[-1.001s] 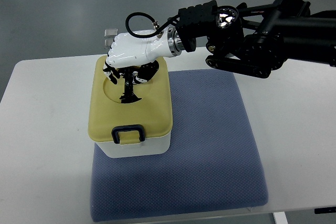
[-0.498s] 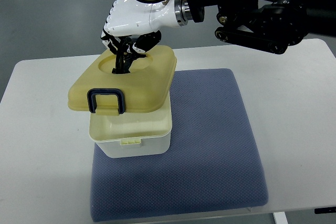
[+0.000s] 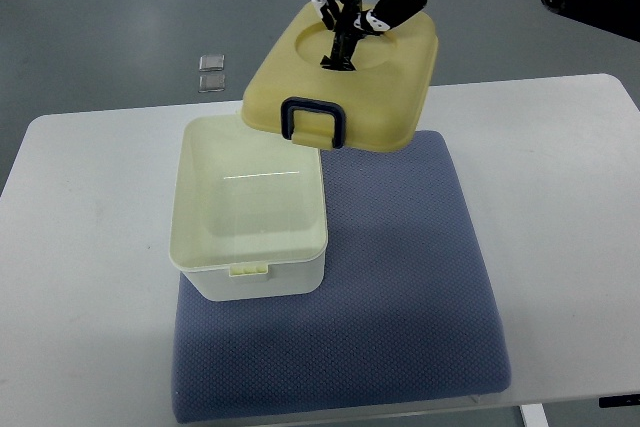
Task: Open white storage box with right hand
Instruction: 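Carry the yellow lid beside the box and lower it onto the mat, then release the black handle and lift the right hand off the lid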
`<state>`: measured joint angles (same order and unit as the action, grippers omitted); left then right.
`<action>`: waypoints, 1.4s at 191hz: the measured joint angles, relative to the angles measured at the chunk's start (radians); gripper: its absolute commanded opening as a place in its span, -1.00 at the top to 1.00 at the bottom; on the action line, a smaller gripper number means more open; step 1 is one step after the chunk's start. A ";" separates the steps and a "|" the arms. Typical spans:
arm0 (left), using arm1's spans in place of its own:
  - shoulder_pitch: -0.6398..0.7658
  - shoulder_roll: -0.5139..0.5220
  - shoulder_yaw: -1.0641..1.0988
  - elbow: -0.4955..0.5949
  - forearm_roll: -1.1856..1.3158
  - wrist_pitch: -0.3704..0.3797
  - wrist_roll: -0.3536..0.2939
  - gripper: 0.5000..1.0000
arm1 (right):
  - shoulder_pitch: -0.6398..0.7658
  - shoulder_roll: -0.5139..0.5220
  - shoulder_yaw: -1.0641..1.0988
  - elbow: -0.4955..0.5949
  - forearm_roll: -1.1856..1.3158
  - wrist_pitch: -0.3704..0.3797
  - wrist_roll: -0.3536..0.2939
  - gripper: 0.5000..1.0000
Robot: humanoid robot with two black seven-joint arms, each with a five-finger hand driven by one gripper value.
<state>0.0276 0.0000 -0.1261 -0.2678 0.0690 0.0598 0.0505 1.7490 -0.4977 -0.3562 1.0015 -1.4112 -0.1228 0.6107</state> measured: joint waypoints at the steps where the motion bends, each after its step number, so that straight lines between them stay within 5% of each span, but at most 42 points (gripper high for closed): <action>1: 0.000 0.000 0.000 0.000 0.000 0.000 0.000 -1.00 | -0.001 -0.002 -0.003 -0.001 0.000 0.000 0.000 1.00; 75: 0.000 0.000 0.001 -0.002 0.000 -0.028 0.000 -1.00 | -0.227 -0.100 -0.137 -0.128 -0.005 -0.129 0.000 1.00; 266: 0.000 0.000 0.000 -0.001 0.000 -0.029 0.000 -1.00 | -0.426 0.102 -0.134 -0.141 -0.030 -0.371 0.000 1.00; 267: 0.000 0.000 0.000 -0.001 0.000 -0.029 0.000 -1.00 | -0.427 0.102 -0.134 -0.141 -0.030 -0.372 0.000 0.60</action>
<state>0.0276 0.0000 -0.1258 -0.2686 0.0690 0.0306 0.0507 1.3223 -0.3957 -0.4903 0.8606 -1.4411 -0.4951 0.6109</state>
